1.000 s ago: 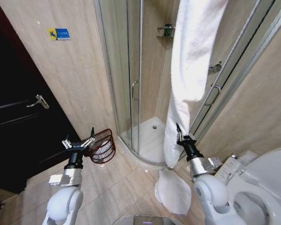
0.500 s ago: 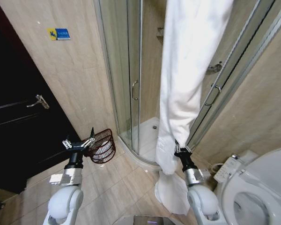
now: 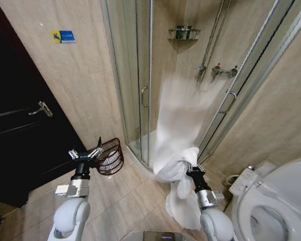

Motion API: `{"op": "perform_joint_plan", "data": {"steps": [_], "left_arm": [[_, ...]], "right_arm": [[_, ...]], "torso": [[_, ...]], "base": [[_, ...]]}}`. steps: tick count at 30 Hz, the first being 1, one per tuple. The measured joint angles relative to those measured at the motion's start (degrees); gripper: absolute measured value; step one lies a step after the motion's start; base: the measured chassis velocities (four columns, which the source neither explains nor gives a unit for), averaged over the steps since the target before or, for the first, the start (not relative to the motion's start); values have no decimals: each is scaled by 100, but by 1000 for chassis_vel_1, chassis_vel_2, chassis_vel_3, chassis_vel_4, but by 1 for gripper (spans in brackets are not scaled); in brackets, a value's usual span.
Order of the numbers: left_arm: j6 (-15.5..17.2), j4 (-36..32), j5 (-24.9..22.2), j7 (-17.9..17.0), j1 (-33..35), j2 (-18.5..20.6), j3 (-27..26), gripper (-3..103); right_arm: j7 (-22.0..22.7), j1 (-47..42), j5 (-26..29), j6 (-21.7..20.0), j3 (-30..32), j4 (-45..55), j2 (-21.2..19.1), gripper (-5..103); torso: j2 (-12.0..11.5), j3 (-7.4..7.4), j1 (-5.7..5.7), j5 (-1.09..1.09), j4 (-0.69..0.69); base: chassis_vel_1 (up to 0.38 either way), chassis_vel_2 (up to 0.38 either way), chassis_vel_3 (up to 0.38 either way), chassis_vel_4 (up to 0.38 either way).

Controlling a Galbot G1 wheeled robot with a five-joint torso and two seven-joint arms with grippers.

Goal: Discard the used towel into the hamper.

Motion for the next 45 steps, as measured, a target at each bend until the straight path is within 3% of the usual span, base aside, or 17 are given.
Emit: {"op": "perform_joint_plan", "data": {"steps": [12,22,45], "left_arm": [[25,33,1,62,50,-18,6,100],[-15,38,126,67,74,-86,124,100],[-50,-88,333,-314,132,-96,232,100]], "right_arm": [[422,-76,-227,-161,-4,705,-4,5],[457,108,-268,-477,125,796,-84,5],[333,106,-425,-633,-67,1030,-22,5]], "torso": [[1,0,0,0,-1],[1,0,0,0,1],[1,0,0,-2,0]], "base": [[0,0,0,0],[44,44,39,47],[84,85,-48,-43]]}}
